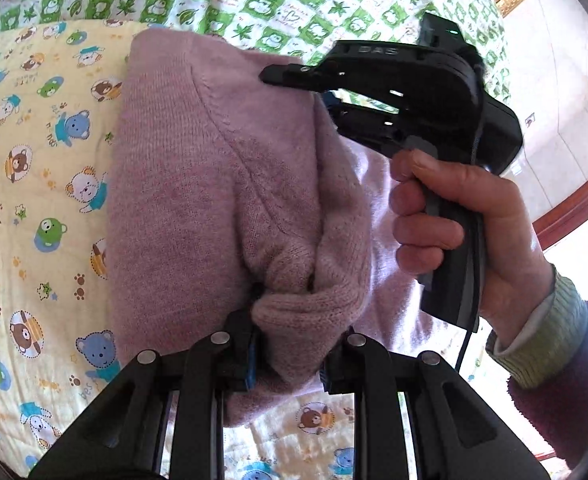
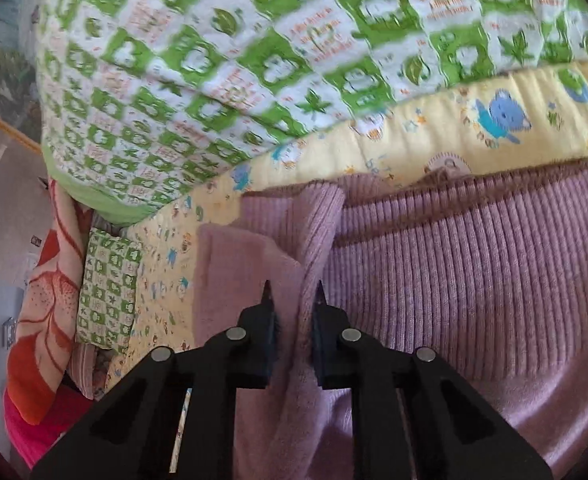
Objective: Fold small clothes
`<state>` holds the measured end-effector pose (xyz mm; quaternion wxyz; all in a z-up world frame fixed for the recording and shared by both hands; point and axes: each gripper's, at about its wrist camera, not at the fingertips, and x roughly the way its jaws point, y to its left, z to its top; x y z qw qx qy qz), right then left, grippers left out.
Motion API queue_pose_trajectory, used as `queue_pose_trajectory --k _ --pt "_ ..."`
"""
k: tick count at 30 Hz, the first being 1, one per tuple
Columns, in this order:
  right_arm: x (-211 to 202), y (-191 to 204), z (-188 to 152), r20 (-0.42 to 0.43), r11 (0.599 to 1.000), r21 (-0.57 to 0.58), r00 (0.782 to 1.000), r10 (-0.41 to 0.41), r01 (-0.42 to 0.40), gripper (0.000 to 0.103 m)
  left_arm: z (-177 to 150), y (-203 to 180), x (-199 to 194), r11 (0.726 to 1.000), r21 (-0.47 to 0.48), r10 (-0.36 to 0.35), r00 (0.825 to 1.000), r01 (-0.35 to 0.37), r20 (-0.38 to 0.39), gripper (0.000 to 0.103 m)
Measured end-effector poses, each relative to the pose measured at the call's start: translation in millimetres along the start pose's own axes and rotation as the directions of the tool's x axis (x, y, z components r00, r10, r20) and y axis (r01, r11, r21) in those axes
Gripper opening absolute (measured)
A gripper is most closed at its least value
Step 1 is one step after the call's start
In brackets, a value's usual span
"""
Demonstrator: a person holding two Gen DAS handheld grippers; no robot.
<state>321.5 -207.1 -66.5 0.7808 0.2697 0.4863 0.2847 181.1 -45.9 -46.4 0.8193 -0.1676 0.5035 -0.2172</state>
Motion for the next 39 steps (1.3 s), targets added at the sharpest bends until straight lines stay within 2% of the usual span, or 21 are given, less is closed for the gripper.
queue_pose_trajectory --k 4,8,13,16,21,27,32,35,39 --pt "-35 6 1 0.059 1.0 -0.024 0.998 0.021 -0.02 0.015 4 -17 -7 0.998 0.021 -0.054 0.999 0.054 0.004 0.022" --pt "-81 2 3 0.121 0.999 -0.034 0.992 0.019 -0.015 0.015 9 -56 -6 0.986 0.102 -0.128 0.992 0.128 -0.01 0.022" --pt "-140 -27 0 0.181 0.996 -0.036 0.981 -0.069 0.077 0.015 2 -103 28 0.967 0.183 -0.163 0.983 0.175 -0.08 0.022" --pt "-161 -63 -10 0.198 0.991 0.05 0.971 -0.132 0.125 0.015 -6 -119 51 0.964 0.206 -0.145 0.981 0.169 -0.127 0.022" --pt "-173 -104 -30 0.208 0.976 0.149 0.96 -0.188 0.159 0.014 -11 -139 63 0.952 0.251 -0.139 0.979 0.174 -0.15 0.022" --pt "-193 -97 -23 0.269 0.984 0.115 0.949 -0.161 0.135 0.014 -10 -162 78 0.942 0.284 -0.138 0.978 0.179 -0.159 0.022" --pt "-182 -120 -28 0.22 0.971 0.138 0.949 -0.224 0.197 0.014 -11 -160 98 0.95 0.272 -0.107 0.977 0.155 -0.186 0.022" --pt "-182 -125 -30 0.233 0.973 0.146 0.95 -0.207 0.176 0.014 -9 -165 94 0.946 0.287 -0.107 0.982 0.149 -0.154 0.022" --pt "-182 -108 -17 0.268 0.986 0.085 0.95 -0.158 0.14 0.014 -8 -171 93 0.948 0.293 -0.09 0.987 0.127 -0.136 0.022"
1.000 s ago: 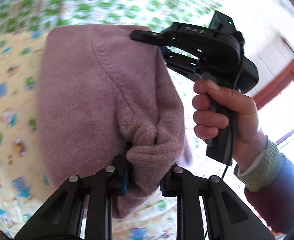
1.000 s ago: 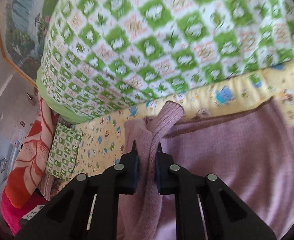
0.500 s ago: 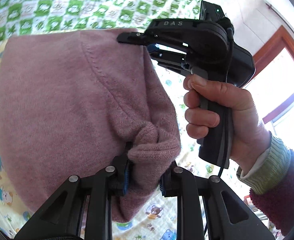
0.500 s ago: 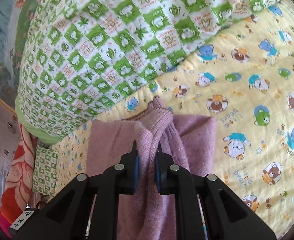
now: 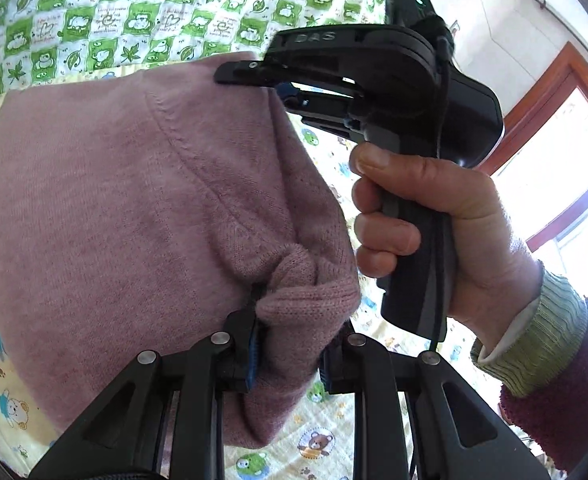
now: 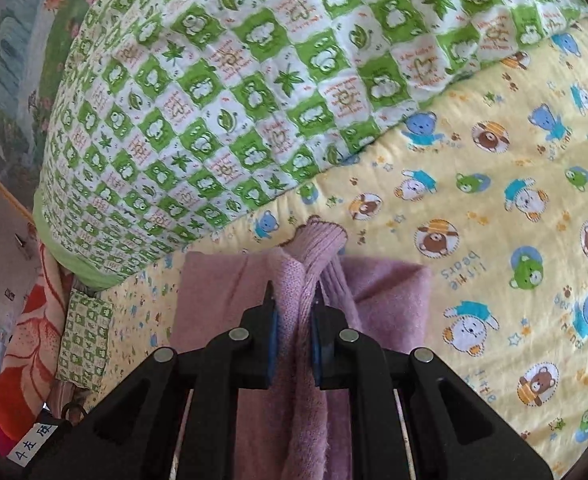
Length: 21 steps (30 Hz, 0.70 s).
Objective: Fold small clothes
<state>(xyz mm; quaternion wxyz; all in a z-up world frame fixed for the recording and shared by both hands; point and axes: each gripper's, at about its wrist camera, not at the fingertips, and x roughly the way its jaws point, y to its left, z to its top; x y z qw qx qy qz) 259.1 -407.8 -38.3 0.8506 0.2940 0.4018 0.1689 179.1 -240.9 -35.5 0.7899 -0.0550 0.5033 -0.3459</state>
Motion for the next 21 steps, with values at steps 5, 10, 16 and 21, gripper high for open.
queue_pose_trajectory --k 5,10,16,21 --pt "22 -12 2 -0.048 0.997 -0.021 0.996 -0.08 0.079 0.014 -5 0 27 1.0 -0.028 -0.014 0.999 0.013 -0.048 0.028" --pt "21 -30 -8 -0.066 0.994 -0.001 0.991 -0.113 0.113 0.022 -1 5 26 0.996 -0.048 -0.075 0.996 0.073 -0.047 0.064" --pt "-12 -24 -10 -0.017 0.988 0.023 0.988 -0.151 0.151 0.028 -14 -8 11 0.994 -0.046 -0.103 0.993 0.1 -0.062 0.072" --pt "-48 -13 -30 0.01 0.992 0.046 0.993 -0.116 0.115 0.028 -34 -5 -18 0.99 -0.064 -0.129 0.99 0.125 -0.058 0.074"
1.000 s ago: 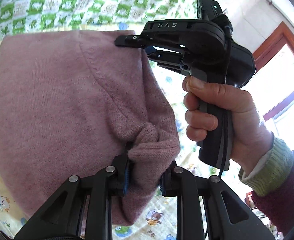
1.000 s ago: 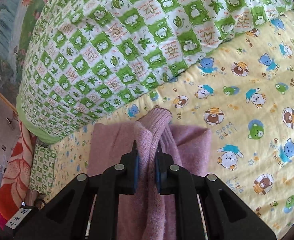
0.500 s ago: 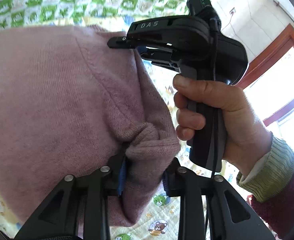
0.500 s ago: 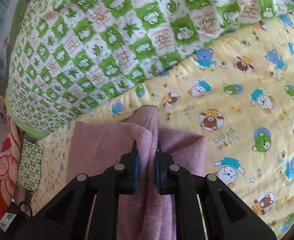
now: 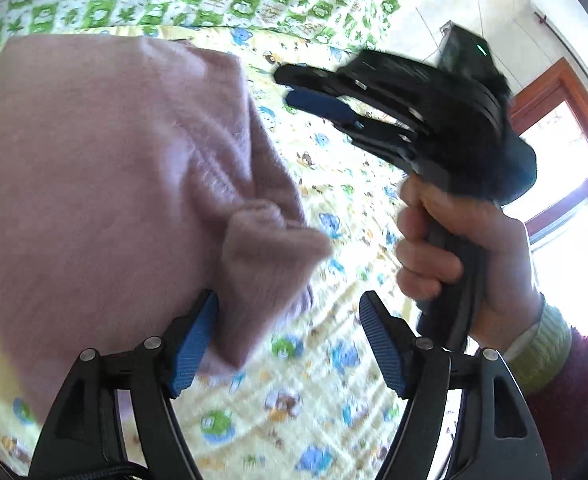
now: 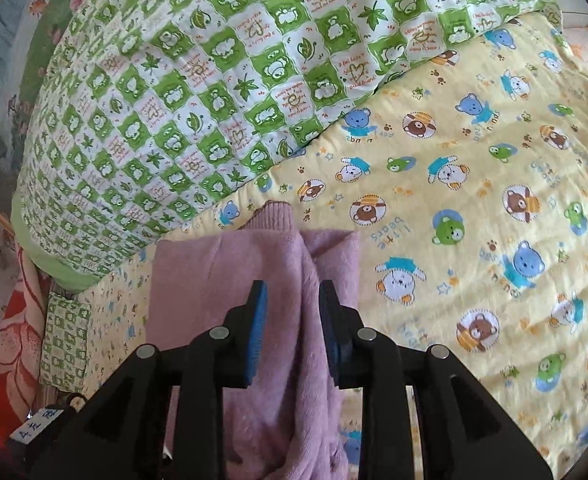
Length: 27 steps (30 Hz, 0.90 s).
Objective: Fold small clothes
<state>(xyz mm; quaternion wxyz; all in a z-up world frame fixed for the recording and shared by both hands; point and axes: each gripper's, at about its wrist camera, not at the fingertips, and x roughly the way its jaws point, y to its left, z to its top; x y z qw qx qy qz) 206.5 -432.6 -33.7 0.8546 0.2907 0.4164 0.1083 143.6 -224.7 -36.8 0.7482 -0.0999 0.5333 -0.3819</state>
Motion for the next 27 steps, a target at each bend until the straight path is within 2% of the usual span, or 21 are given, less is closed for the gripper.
queue_pose_trajectory --k 5,7,8,9,12,13,15,17,19,21,22,23,24,26,27 --pt "-23 18 -36 -0.055 0.998 -0.006 0.996 0.069 -0.069 0.029 -18 23 -38 0.998 -0.054 0.019 0.999 -0.017 0.041 0.075" --pt "-24 25 -49 -0.083 0.996 -0.009 0.993 0.088 -0.089 0.036 -21 33 -51 0.996 -0.083 0.046 0.997 -0.041 0.061 0.08" --pt "-24 30 -56 -0.104 0.995 -0.013 0.989 0.102 -0.104 0.043 -17 43 -53 0.993 -0.104 0.063 0.996 -0.055 0.07 0.08" --pt "-23 33 -63 -0.12 0.993 -0.025 0.987 0.107 -0.111 0.044 -20 49 -58 0.989 -0.125 0.082 0.994 -0.073 0.074 0.08" --pt "-20 42 -83 -0.168 0.993 -0.095 0.984 0.06 -0.077 0.044 -16 82 -64 0.974 -0.201 0.125 0.989 -0.107 0.081 0.08" --pt "-20 42 -89 -0.184 0.992 -0.115 0.982 0.037 -0.059 0.042 -18 94 -70 0.966 -0.23 0.142 0.986 -0.119 0.086 0.08" --pt "-20 41 -101 -0.215 0.986 -0.169 0.976 -0.031 -0.006 0.02 -17 114 -76 0.955 -0.263 0.164 0.982 -0.135 0.092 0.08" --pt "-19 32 -110 -0.249 0.979 -0.201 0.963 -0.098 0.047 0.014 -16 127 -79 0.946 -0.287 0.184 0.978 -0.15 0.095 0.08" --pt "-20 20 -114 -0.271 0.977 -0.196 0.953 -0.135 0.083 0.013 -15 137 -81 0.938 -0.308 0.193 0.977 -0.157 0.091 0.08" --pt "-23 13 -111 -0.277 0.983 -0.168 0.953 -0.121 0.076 0.013 -12 146 -81 0.932 -0.324 0.199 0.976 -0.163 0.084 0.08" --pt "-25 12 -107 -0.267 0.988 -0.145 0.959 -0.096 0.058 0.014 -12 150 -81 0.93 -0.33 0.201 0.976 -0.163 0.082 0.08" --pt "-26 12 -103 -0.252 0.991 -0.124 0.965 -0.072 0.042 0.019 -12 154 -80 0.93 -0.331 0.197 0.977 -0.161 0.079 0.08" --pt "-26 14 -98 -0.241 0.993 -0.11 0.969 -0.058 0.032 0.032 -11 156 -79 0.93 -0.331 0.195 0.978 -0.16 0.075 0.08" --pt "-21 18 -87 -0.21 0.995 -0.095 0.977 -0.043 0.023 0.043 -2 156 -66 0.93 -0.329 0.195 0.979 -0.165 0.06 0.08" --pt "-17 20 -83 -0.197 0.996 -0.09 0.979 -0.043 0.026 0.043 2 156 -60 0.93 -0.329 0.192 0.98 -0.165 0.051 0.08"
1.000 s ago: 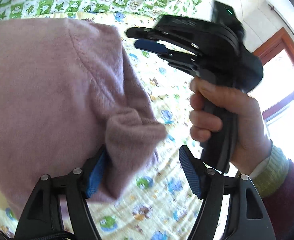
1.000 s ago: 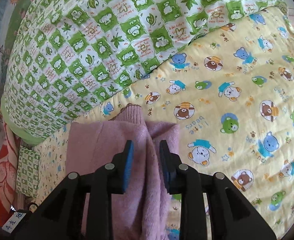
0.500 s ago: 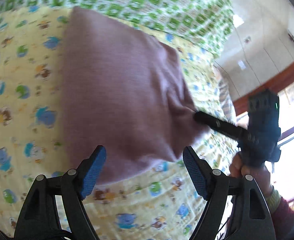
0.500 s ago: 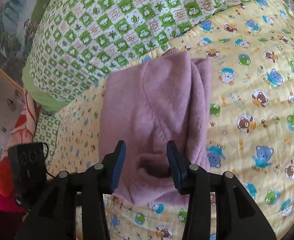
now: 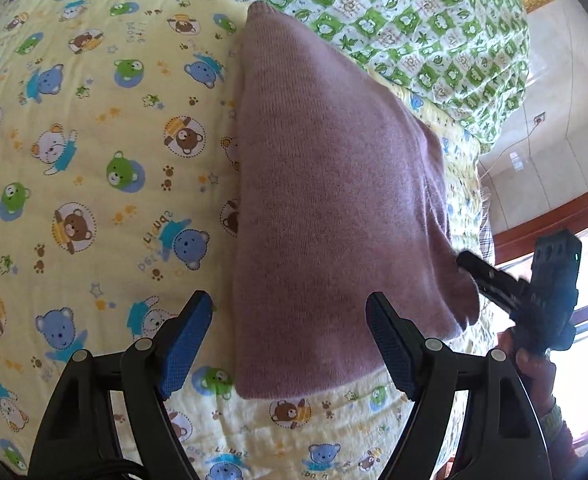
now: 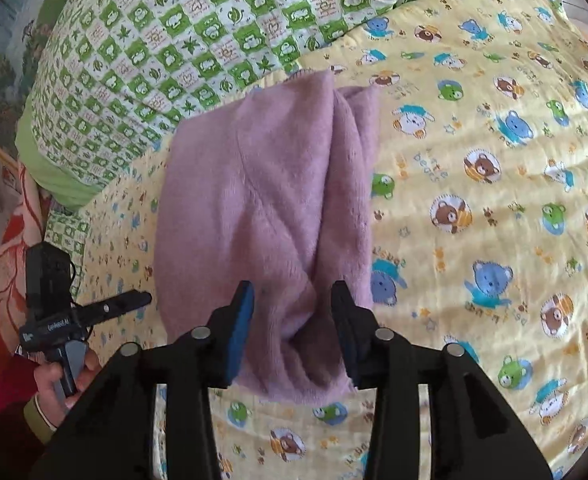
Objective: Fold small clothes
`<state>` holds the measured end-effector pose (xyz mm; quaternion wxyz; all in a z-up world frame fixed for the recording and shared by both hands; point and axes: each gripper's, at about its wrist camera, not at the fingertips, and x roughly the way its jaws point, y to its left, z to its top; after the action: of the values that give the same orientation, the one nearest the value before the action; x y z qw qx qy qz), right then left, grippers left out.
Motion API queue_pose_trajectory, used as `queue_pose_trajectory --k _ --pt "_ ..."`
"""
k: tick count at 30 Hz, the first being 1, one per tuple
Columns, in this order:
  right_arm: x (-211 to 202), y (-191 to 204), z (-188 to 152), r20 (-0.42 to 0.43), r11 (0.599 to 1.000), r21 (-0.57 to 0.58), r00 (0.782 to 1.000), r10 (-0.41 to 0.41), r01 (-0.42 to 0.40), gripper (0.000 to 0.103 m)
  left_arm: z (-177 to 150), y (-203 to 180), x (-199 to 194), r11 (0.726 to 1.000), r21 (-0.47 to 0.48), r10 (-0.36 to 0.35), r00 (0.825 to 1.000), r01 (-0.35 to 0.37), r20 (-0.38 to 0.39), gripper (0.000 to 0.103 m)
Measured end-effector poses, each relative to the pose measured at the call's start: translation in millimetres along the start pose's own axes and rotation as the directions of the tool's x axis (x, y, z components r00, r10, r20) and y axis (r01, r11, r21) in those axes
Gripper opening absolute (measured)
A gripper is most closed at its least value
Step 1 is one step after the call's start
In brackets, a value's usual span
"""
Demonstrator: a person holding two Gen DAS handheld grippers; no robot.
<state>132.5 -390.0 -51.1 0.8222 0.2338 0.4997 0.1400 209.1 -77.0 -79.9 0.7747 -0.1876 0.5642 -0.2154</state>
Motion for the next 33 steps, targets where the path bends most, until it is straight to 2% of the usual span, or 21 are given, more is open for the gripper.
queue_pose_trajectory --k 3,6,7,9,10,12,15,16,18,20,23,28,33 --pt "19 -5 17 0.014 0.998 0.068 1.0 0.007 -0.008 0.043 5 -3 15 1.0 0.003 0.001 1.0 0.0 -0.025 0.08" --pt "37 -14 29 0.024 0.988 0.146 0.998 0.051 -0.054 0.042 8 -6 26 1.0 0.004 0.009 0.999 -0.009 -0.041 0.08" --pt "40 -11 32 0.022 0.987 0.146 0.997 0.068 -0.071 0.039 8 -5 28 1.0 0.0 0.006 0.999 -0.006 -0.045 0.08" --pt "46 -3 33 0.005 0.989 0.121 0.996 0.089 -0.089 0.013 10 -6 31 1.0 -0.008 -0.001 0.999 0.001 -0.049 0.08" --pt "45 0 32 0.004 0.989 0.112 0.996 0.094 -0.094 0.012 11 -8 31 1.0 -0.007 -0.001 0.999 0.0 -0.048 0.08" --pt "28 4 34 0.047 0.985 0.115 0.991 0.125 -0.129 0.01 13 -12 28 1.0 -0.001 -0.011 0.999 0.011 -0.037 0.08" --pt "-16 2 42 0.157 0.974 0.124 0.972 0.172 -0.192 0.009 16 -18 29 1.0 0.003 -0.028 0.999 0.028 -0.033 0.083" --pt "-25 1 44 0.173 0.975 0.117 0.971 0.166 -0.187 0.009 17 -20 32 1.0 0.002 -0.023 0.999 0.023 -0.038 0.083" --pt "-24 -3 44 0.147 0.984 0.104 0.981 0.126 -0.142 0.009 16 -20 40 1.0 -0.003 -0.01 0.998 0.01 -0.059 0.083" --pt "-4 -12 38 0.094 0.993 0.095 0.994 0.062 -0.07 0.009 14 -21 49 1.0 -0.006 0.001 0.997 -0.001 -0.081 0.083" --pt "26 -31 24 0.047 0.996 0.093 0.999 -0.015 0.01 0.008 12 -22 59 1.0 -0.016 -0.01 0.994 0.008 -0.11 0.083" --pt "31 -50 14 0.09 0.99 0.138 0.995 -0.031 0.018 0.008 13 -30 63 1.0 0.002 -0.001 0.993 0.002 -0.116 0.083" --pt "28 -43 16 0.088 0.993 0.102 0.994 -0.068 0.059 0.008 22 -31 59 1.0 0.015 0.002 0.995 0.0 -0.1 0.083"
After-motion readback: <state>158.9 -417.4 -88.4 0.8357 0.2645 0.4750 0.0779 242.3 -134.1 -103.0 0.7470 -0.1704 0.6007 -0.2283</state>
